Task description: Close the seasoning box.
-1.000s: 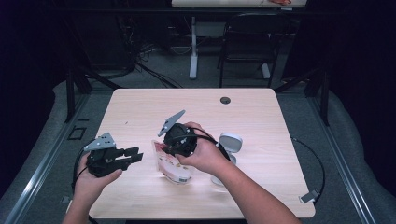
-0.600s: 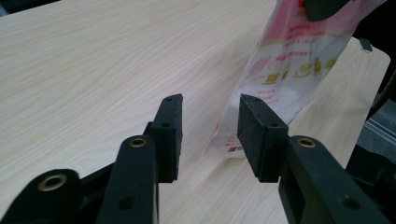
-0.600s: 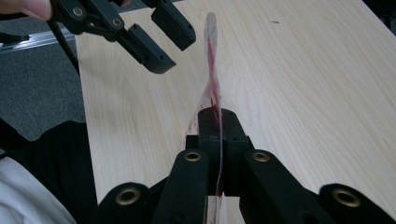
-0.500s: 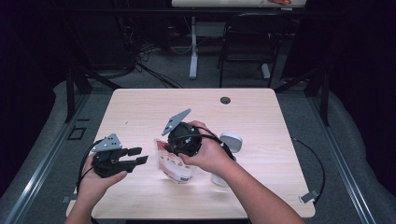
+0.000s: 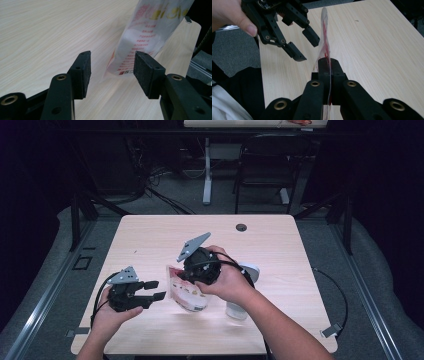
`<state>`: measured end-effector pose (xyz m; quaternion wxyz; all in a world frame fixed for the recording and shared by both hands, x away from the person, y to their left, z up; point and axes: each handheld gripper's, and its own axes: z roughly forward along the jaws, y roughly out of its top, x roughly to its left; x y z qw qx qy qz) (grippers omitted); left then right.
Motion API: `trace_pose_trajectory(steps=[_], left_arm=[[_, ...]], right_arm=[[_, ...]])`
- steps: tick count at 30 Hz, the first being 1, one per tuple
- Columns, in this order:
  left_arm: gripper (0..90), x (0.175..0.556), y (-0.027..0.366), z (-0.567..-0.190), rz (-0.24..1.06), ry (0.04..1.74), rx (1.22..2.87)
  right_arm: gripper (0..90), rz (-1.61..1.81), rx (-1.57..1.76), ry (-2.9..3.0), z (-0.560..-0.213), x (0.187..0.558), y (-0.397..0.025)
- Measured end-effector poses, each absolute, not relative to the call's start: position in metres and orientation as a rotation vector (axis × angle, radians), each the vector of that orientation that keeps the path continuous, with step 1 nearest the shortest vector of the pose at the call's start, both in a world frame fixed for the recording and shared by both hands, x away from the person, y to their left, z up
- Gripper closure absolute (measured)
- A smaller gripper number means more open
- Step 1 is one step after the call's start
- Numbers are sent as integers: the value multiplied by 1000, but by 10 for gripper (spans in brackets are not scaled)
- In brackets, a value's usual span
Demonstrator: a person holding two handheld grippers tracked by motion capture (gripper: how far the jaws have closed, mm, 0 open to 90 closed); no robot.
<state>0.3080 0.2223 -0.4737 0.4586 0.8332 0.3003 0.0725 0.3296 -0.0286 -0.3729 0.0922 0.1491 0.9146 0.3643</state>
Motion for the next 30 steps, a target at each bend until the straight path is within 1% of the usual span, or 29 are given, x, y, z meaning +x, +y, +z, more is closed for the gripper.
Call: trace_pose_trajectory(steps=[6,12,19,21,26,30], left_arm=[[480,307,218,-475,177,718,2050],[444,308,215,-478,174,716,2040],[440,308,208,-481,173,696,2042],[440,308,209,-483,153,683,2020],[438,307,206,-486,139,658,2023],[441,307,205,-489,105,649,2019]], right_arm=[[898,1082,441,2709,-368,327,-32],[898,1089,438,2699,-365,325,-35],[898,1094,430,2699,-364,322,-35],[898,1096,423,2703,-363,321,-35],[898,1111,408,2702,-363,318,-35],[898,1116,402,2700,-362,318,-35]])
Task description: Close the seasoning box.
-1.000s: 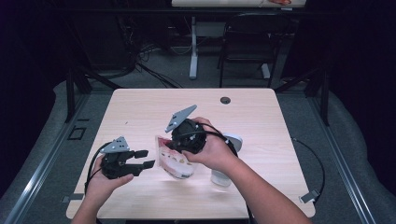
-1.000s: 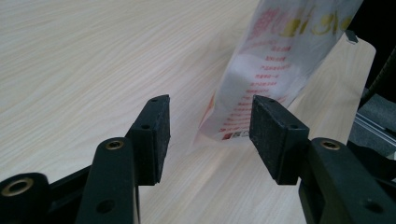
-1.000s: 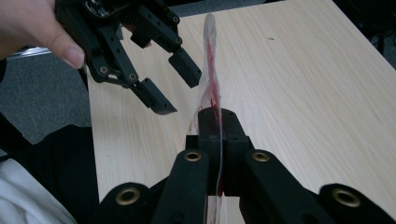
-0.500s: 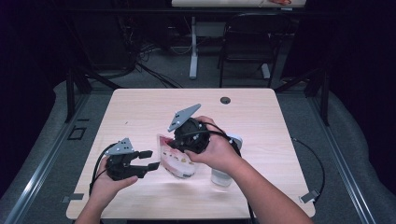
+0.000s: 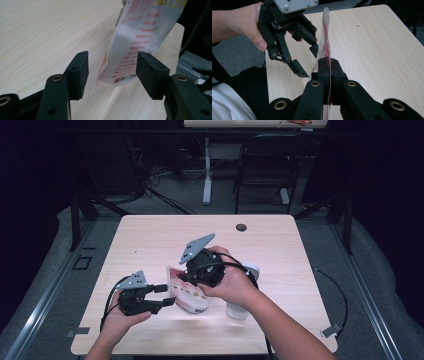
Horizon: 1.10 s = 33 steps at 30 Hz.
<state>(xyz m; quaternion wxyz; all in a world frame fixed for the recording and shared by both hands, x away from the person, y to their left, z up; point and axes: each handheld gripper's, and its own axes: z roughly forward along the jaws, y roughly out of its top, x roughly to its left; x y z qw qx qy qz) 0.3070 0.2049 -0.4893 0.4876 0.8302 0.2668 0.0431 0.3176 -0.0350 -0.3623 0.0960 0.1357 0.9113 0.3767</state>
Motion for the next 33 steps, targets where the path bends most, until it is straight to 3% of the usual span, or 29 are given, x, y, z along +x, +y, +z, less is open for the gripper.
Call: trace_pose_trajectory(steps=[33], left_arm=[[378,310,181,-508,10,580,2077]], right_arm=[[898,1129,337,2730,-364,314,-31]])
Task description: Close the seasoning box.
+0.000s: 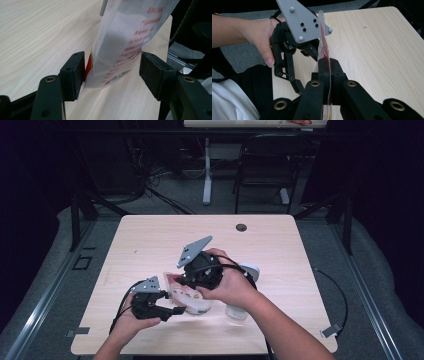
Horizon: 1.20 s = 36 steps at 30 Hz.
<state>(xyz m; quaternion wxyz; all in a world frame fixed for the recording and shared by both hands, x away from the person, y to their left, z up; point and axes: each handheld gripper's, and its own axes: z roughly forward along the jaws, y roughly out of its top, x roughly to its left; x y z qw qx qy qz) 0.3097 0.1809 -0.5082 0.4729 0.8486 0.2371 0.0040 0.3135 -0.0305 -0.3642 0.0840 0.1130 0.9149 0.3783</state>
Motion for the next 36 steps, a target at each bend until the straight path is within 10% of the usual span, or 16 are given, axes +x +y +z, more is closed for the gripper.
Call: trace_pose_trajectory(steps=[20,36], left_arm=[[354,311,178,-514,15,541,2074],[511,310,181,-517,50,515,2073]], right_arm=[[898,1143,328,2713,-362,311,-30],[897,1124,321,2717,-362,312,-32]])
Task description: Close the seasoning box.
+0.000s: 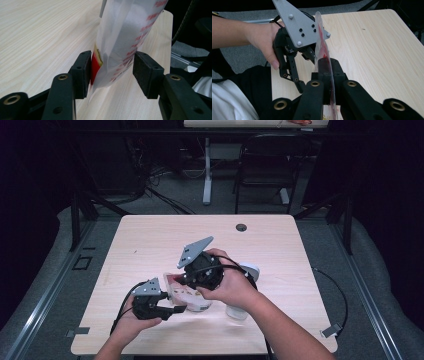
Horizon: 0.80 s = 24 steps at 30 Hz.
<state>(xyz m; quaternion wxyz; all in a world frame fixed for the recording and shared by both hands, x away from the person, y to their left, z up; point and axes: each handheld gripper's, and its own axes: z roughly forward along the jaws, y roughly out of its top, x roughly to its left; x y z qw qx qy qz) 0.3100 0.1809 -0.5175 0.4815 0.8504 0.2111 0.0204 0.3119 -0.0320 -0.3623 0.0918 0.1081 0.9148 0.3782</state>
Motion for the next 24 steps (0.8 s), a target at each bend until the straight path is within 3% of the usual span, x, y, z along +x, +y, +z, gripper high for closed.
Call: trace_pose_trajectory(steps=[9,24], left_arm=[[594,308,181,-516,71,466,2110],[650,306,181,-511,109,442,2176]], right_arm=[[896,1119,324,2728,-363,314,-36],[890,1123,319,2742,-366,317,-43]])
